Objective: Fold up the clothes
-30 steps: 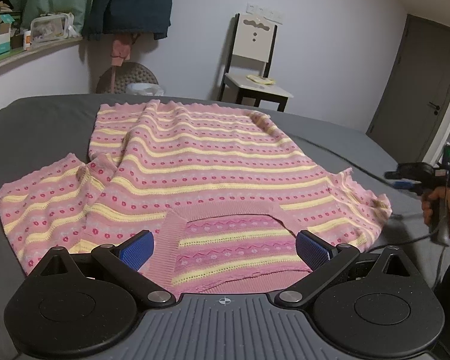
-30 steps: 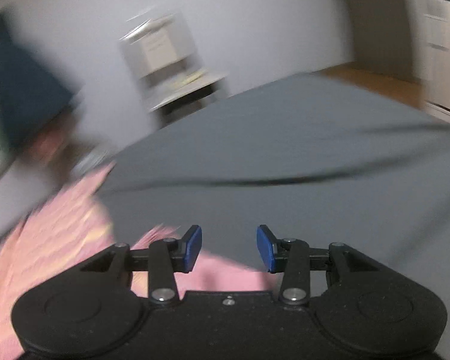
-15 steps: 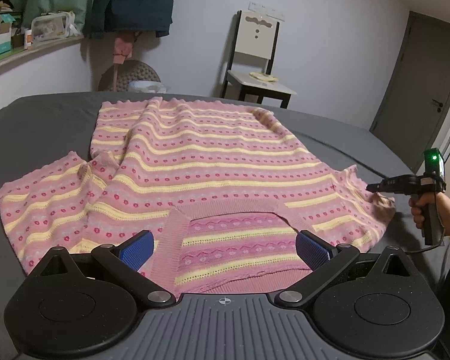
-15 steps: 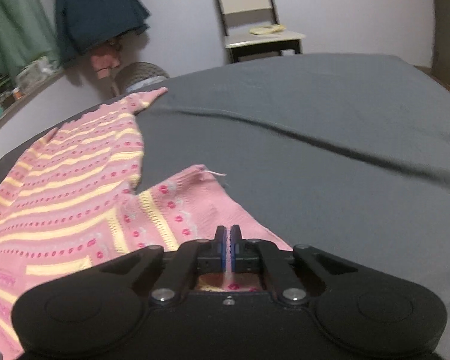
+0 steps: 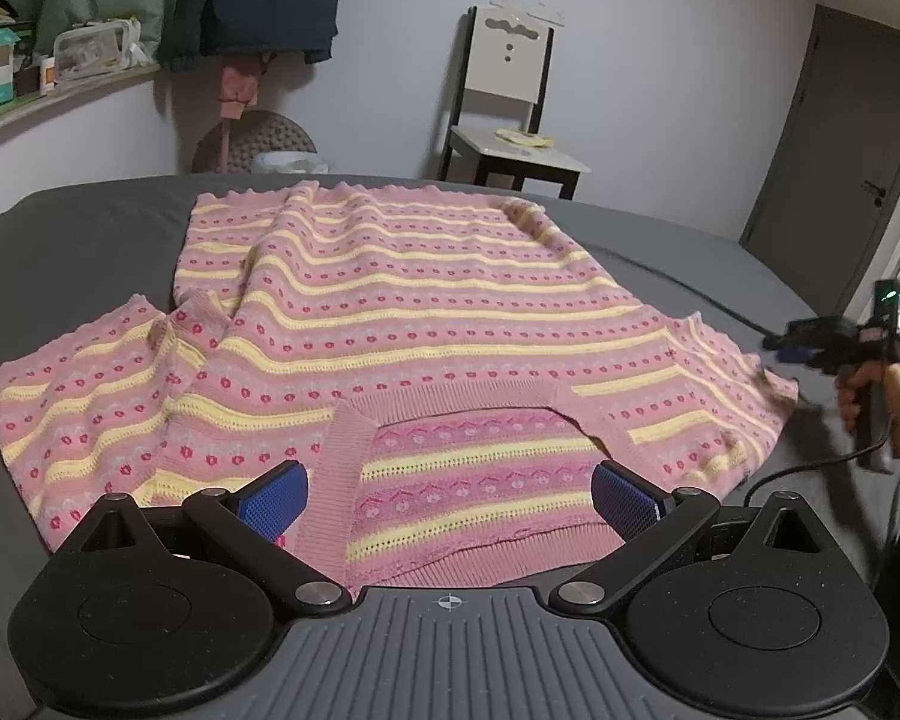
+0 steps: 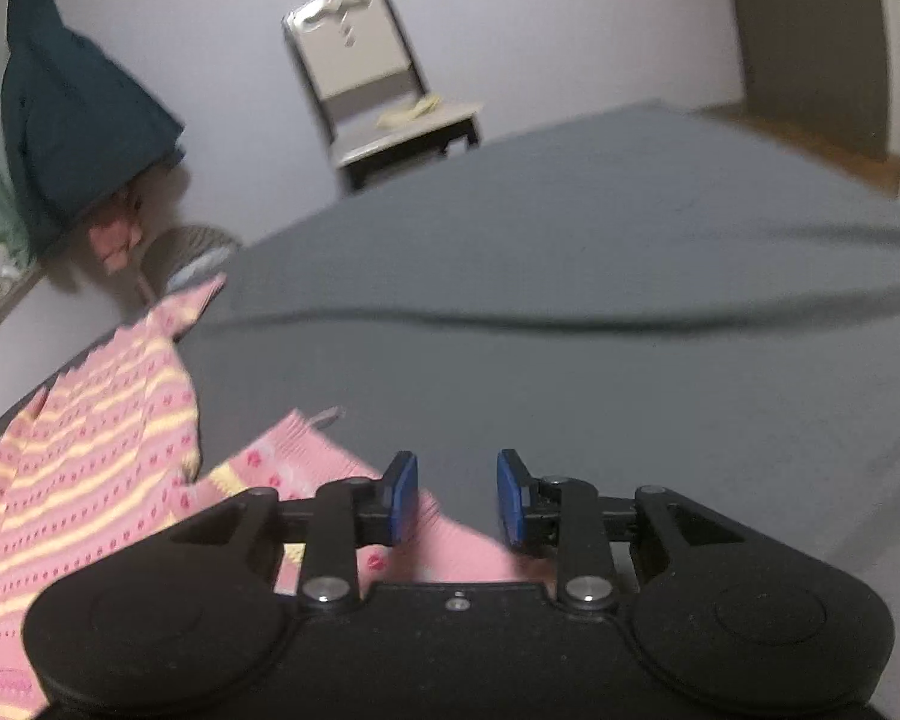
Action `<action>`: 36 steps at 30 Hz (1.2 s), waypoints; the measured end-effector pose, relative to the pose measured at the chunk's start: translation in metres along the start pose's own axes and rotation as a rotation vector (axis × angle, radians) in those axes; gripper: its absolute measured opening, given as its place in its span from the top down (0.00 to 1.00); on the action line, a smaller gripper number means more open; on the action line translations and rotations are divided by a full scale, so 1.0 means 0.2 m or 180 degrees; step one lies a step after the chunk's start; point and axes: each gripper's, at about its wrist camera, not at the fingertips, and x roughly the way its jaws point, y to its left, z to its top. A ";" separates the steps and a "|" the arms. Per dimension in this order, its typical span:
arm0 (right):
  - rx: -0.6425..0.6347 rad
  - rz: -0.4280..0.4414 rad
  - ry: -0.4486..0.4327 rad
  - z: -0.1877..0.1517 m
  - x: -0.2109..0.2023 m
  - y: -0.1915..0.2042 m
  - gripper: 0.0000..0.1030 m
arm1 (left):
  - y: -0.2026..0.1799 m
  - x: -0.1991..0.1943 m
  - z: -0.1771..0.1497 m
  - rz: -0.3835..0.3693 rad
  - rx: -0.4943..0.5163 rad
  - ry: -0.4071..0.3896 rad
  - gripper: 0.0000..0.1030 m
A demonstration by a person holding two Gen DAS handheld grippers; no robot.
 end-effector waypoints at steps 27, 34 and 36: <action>0.0093 0.0062 -0.0436 -0.03 -0.27 0.19 0.58 | 0.59 -0.14 0.00 0.0868 -0.1913 -0.0466 0.01; -0.0630 0.1785 -0.0040 -0.23 -0.29 0.89 0.54 | 1.02 -0.15 0.08 0.0962 -0.2195 -0.0489 0.02; -0.0661 0.2175 0.0159 -0.33 -0.25 1.01 0.54 | 1.11 -0.11 0.09 0.1181 -0.2065 -0.0359 0.02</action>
